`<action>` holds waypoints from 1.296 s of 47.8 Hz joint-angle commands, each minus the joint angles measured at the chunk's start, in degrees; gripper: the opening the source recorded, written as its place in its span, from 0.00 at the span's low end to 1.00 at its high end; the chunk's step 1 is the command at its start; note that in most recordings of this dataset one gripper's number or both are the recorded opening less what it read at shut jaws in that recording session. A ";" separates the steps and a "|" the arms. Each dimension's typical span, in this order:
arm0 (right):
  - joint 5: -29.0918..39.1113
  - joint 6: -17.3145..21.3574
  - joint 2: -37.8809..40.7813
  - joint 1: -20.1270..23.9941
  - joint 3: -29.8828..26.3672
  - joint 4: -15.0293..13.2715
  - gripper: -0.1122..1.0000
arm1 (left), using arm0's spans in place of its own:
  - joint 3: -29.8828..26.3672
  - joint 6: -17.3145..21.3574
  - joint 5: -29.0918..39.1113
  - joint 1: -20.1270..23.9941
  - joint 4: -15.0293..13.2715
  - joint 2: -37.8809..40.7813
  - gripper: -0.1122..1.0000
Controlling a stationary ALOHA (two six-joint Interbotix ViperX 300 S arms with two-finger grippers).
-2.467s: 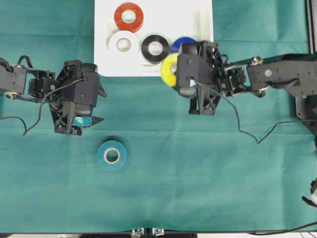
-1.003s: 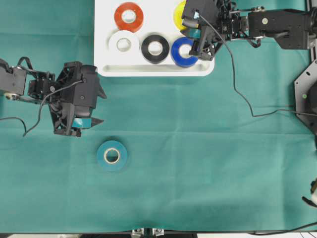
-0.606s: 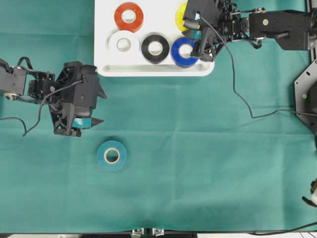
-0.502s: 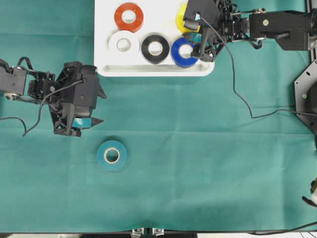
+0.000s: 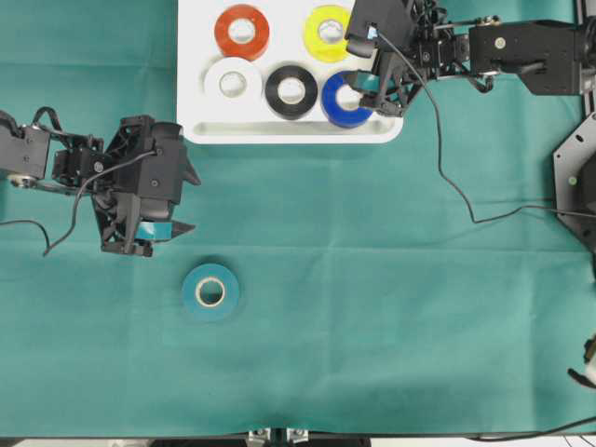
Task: Put the tape alternately from left to right into the white case.
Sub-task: 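Lift the right gripper away and move the left gripper to the teal roll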
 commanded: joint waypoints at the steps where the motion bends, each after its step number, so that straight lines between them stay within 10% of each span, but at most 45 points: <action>1: -0.35 0.18 -0.79 0.09 -0.35 -0.18 0.86 | -0.62 0.00 -0.26 -0.26 -0.09 -0.53 0.92; 15: -0.35 0.35 -1.14 1.41 -0.26 -0.09 0.86 | -0.70 -1.14 -0.26 -1.58 -0.09 -0.53 0.92; 62: -0.26 0.62 -3.16 10.20 0.62 0.70 0.86 | -6.33 -24.17 -0.18 -9.84 -0.09 9.76 0.92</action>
